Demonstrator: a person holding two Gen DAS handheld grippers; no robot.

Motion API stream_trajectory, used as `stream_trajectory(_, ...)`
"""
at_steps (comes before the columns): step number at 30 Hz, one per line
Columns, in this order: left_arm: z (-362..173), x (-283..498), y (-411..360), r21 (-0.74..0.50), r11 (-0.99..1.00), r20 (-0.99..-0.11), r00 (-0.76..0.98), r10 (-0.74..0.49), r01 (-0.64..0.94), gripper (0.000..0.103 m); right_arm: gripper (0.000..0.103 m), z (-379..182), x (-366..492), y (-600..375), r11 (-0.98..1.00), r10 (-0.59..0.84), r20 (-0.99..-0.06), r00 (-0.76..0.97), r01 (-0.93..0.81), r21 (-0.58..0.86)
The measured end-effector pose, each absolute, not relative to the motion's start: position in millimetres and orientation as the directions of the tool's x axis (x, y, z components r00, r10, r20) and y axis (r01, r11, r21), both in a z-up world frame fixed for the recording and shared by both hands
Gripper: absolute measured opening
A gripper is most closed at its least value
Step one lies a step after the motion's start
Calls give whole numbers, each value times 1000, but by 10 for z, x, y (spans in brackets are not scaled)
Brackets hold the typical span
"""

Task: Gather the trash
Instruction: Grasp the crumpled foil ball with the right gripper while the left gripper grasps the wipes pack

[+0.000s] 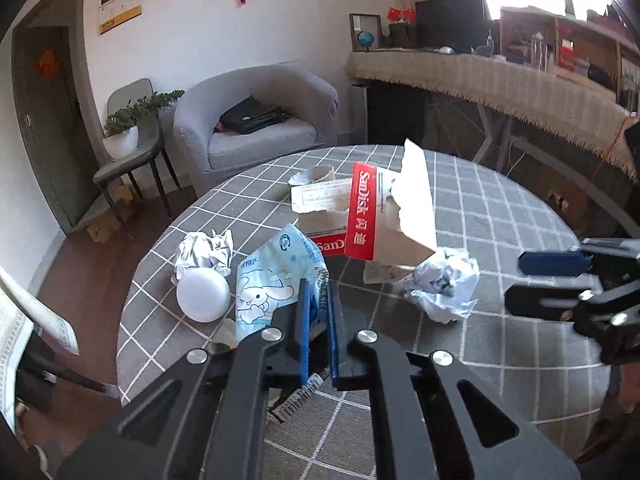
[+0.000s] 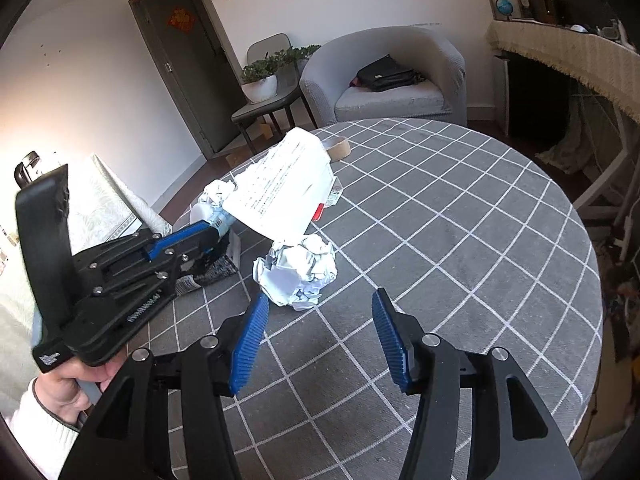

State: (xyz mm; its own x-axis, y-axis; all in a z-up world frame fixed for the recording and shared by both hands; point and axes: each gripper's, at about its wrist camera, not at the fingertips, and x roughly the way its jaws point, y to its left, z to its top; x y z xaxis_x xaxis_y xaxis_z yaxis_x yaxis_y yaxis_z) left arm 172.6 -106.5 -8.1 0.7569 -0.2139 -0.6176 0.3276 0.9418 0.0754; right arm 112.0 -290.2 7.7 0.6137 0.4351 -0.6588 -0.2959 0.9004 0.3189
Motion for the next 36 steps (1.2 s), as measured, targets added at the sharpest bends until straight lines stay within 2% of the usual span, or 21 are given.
stream_trajectory(6, 70, 1668, -966, 16, 943, -593, 763, -258, 332, 7, 62, 74, 1173, -2818, 897, 442, -661, 606, -298, 326)
stream_trajectory(10, 143, 1625, -890, -8, 942, -582, 765, -277, 335, 7, 76, 54, 1224, -2723, 897, 442, -672, 594, -295, 330)
stream_trajectory(13, 209, 1592, -801, -46, 937, -577, 757, -307, 345, 7, 76, 4, 1274, -2646, 899, 438, -684, 584, -290, 328)
stream_trajectory(20, 334, 1491, -657, -47, 934, -560, 765, -319, 355, 7, 76, -32, 1387, -2501, 926, 377, -710, 595, -252, 281)
stream_trajectory(22, 354, 1468, -614, -47, 933, -558, 766, -321, 356, 7, 69, -42, 1413, -2477, 933, 361, -715, 599, -238, 271)
stream_trajectory(30, 454, 1393, -383, -64, 937, -543, 776, -321, 343, 7, 53, -32, 1458, -2397, 950, 312, -724, 615, -209, 232)
stream_trajectory(36, 486, 1337, -231, -62, 943, -540, 783, -308, 328, 7, 49, 72, 1431, -2419, 963, 269, -709, 652, -169, 211)
